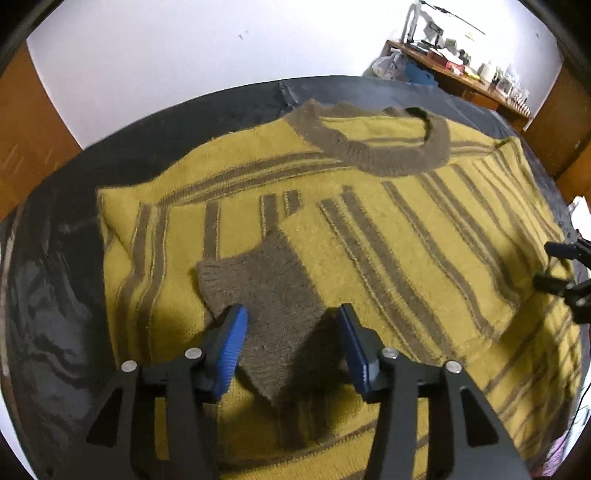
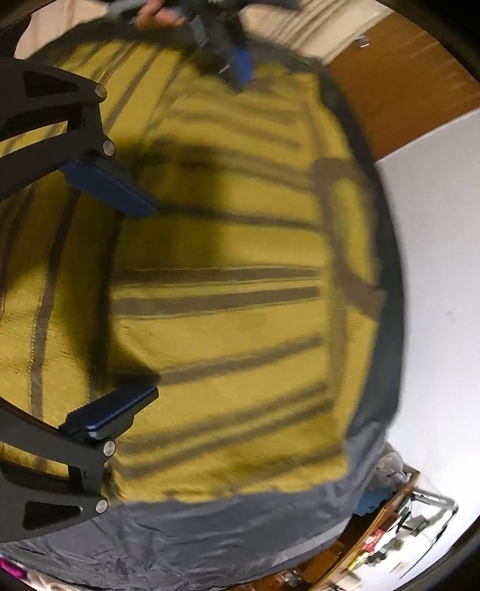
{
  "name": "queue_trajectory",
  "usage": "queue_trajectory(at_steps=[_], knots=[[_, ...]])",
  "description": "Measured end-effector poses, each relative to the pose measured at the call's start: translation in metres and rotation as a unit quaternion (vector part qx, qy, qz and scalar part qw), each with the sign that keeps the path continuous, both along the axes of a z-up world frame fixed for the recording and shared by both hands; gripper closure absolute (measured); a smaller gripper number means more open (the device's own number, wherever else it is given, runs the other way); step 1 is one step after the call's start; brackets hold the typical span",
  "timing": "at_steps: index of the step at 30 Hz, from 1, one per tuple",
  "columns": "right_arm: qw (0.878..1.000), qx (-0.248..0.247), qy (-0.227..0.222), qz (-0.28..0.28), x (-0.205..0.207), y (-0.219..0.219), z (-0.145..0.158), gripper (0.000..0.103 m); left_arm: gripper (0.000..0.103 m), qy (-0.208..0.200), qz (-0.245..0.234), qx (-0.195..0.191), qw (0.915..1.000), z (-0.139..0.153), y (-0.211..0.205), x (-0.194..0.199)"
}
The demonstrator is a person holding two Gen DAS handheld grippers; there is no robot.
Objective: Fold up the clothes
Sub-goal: 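Release the sleeve on the sweater body and open the left gripper, then grasp the brown hem band with both grippers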
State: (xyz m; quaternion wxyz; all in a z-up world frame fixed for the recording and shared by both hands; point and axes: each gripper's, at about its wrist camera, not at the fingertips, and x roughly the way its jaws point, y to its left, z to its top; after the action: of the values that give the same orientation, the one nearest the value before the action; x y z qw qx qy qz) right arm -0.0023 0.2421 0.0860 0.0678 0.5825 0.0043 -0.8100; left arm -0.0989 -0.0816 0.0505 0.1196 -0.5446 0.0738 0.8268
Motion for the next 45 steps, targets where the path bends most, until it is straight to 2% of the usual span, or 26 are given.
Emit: queue_trajectory(at_steps=[1, 2, 4, 7, 10, 14, 17, 24, 27, 29, 32, 34, 41, 45], knots=[[1.0, 0.009, -0.007, 0.001, -0.002, 0.002, -0.009, 0.006, 0.047, 0.0, 0.001, -0.003, 1.0, 0.0, 0.001, 0.001], [1.0, 0.016, 0.014, 0.002, 0.0, 0.0, -0.01, 0.005, 0.047, -0.005, 0.006, -0.002, 1.0, 0.001, 0.0, 0.002], [1.0, 0.019, 0.019, 0.001, 0.0, -0.001, -0.013, 0.001, 0.047, -0.02, 0.018, 0.006, 0.9996, 0.006, -0.004, 0.009], [1.0, 0.014, 0.015, 0.005, 0.003, 0.001, -0.01, 0.001, 0.045, -0.032, 0.035, 0.021, 0.9986, 0.022, -0.013, 0.041], [1.0, 0.009, 0.009, 0.01, 0.007, 0.003, -0.003, 0.001, 0.04, -0.042, 0.053, 0.028, 0.9973, 0.033, -0.023, 0.082], [0.999, -0.024, 0.027, 0.032, 0.044, 0.01, 0.027, 0.001, 0.036, -0.046, 0.081, 0.018, 0.9955, 0.04, -0.032, 0.139], [0.998, -0.024, 0.032, 0.049, 0.083, 0.026, 0.037, 0.001, 0.035, -0.053, 0.102, 0.012, 0.9933, 0.038, -0.035, 0.184], [0.999, -0.044, 0.022, 0.018, 0.185, 0.083, 0.041, 0.001, 0.035, -0.072, 0.159, 0.011, 0.9845, 0.024, -0.036, 0.274], [0.996, -0.087, 0.005, -0.008, 0.221, 0.111, 0.03, 0.001, 0.035, -0.067, 0.176, 0.001, 0.9821, 0.022, -0.035, 0.301], [0.992, -0.121, -0.01, -0.038, 0.242, 0.13, 0.018, 0.002, 0.035, -0.061, 0.187, -0.012, 0.9803, 0.02, -0.036, 0.313], [0.988, -0.145, -0.021, -0.057, 0.261, 0.143, 0.01, 0.007, 0.035, -0.056, 0.207, -0.031, 0.9762, 0.014, -0.04, 0.325], [0.987, -0.149, -0.02, -0.051, 0.263, 0.139, 0.008, 0.012, 0.035, -0.053, 0.215, -0.029, 0.9747, 0.011, -0.043, 0.33], [0.985, -0.166, -0.022, -0.034, 0.264, 0.122, -0.003, 0.017, 0.035, -0.049, 0.24, -0.032, 0.9689, 0.006, -0.048, 0.335], [0.988, -0.155, -0.018, -0.019, 0.263, 0.109, -0.005, 0.019, 0.034, -0.057, 0.257, -0.012, 0.9648, 0.0, -0.057, 0.336]])
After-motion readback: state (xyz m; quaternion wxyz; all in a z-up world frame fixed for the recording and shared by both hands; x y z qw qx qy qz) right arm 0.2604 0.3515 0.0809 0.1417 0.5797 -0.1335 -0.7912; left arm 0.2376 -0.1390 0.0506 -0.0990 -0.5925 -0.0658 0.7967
